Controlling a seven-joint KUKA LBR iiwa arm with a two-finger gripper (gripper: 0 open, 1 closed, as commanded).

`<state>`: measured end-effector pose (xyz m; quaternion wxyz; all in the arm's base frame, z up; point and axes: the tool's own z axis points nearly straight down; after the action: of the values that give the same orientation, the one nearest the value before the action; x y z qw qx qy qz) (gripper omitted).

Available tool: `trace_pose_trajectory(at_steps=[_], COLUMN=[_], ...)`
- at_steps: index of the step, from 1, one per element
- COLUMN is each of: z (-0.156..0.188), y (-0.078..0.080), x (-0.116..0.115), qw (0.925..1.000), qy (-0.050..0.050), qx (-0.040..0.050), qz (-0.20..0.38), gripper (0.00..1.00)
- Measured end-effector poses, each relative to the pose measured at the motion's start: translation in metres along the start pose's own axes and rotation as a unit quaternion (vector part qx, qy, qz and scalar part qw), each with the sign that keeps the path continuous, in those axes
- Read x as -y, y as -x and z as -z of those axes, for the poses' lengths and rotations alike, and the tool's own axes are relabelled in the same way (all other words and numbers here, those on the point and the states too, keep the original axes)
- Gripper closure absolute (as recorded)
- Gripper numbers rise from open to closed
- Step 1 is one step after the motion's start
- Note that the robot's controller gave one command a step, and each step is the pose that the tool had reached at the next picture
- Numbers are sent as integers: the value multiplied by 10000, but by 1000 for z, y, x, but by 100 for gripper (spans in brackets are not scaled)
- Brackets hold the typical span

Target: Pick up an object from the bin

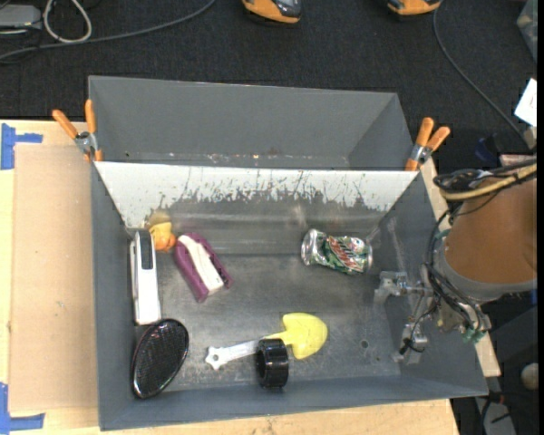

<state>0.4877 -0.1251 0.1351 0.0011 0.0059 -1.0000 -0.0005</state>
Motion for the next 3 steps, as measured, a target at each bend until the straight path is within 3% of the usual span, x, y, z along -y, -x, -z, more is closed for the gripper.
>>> trace_pose_trajectory(at_steps=[1, 2, 3], z=[-34, -32, -52], y=[4, 3, -6], x=[-45, -83, -129], qw=[9952, 9975, 9987], qy=[-3, 2, 12], qx=[3, -10, -17], qz=[-978, -700, 509], gripper=[0, 0, 0])
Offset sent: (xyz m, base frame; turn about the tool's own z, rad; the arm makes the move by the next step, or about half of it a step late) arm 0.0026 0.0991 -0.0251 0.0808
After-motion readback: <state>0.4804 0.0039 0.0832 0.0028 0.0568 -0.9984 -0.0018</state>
